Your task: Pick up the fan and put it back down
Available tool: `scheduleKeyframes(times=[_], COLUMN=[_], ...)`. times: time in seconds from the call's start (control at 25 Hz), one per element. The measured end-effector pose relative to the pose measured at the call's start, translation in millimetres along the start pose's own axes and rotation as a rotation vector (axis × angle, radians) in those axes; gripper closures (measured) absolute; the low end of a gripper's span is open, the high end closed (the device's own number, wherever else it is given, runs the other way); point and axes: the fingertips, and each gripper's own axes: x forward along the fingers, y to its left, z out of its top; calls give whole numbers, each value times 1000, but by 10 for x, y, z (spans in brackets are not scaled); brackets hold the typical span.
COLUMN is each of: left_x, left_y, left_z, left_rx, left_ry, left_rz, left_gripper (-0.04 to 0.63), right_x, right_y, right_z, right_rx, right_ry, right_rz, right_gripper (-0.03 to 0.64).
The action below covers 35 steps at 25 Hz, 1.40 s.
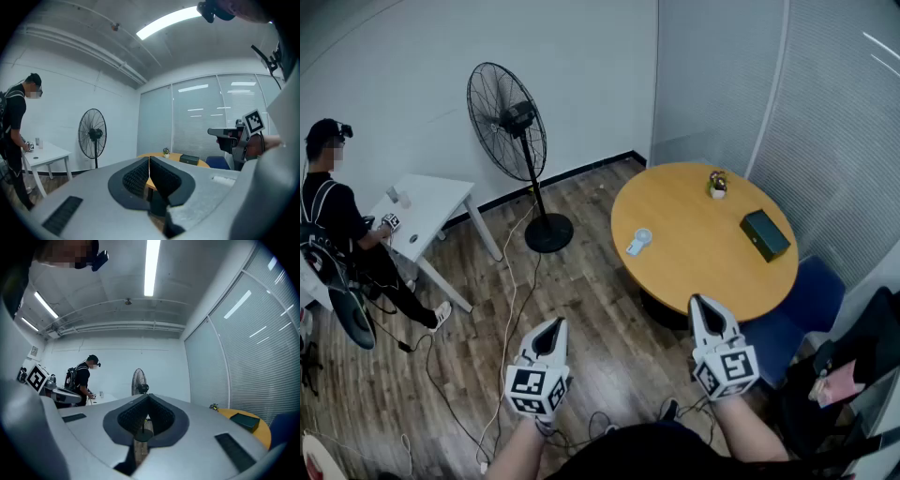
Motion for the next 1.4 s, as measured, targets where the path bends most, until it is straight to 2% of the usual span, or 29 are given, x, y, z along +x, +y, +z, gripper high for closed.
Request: scheduleKeyframes(times=[0.36,0.56,0.72,0.76,0.8,0.84,1.2,1.4], left_x=[-28,145,306,360,416,474,1017,1205], left_y=[-45,-206,-327,-372,-424,-483,-973,-1192], left_z=[-53,-57,-18,-5,6,15,78,92], left_rx=[4,-15,-9,-3,3,7,36,40], left_ry=[-6,-13,-25,-25,-21,-17,22,45], left_rz=[-2,-19,6,11,14,16,79,138], left_gripper=[588,588,583,519,424,401,397,397], right_x=[-74,-51,-5,18,42,64,265,355], right_y=[35,-137,-366,-431,-500,-576,-1319,-1664], right_z=[-40,-85,-95,-104,-119,-136,-293,-407], right_rx=[21,34,39,33,29,31,102,145], right_ry=[-1,4,-10,-8,-3,1,5,10], right_rz=[-7,-4,-13,-12,-9,-4,58,106], right_gripper=[614,612,611,585,551,537,523,528])
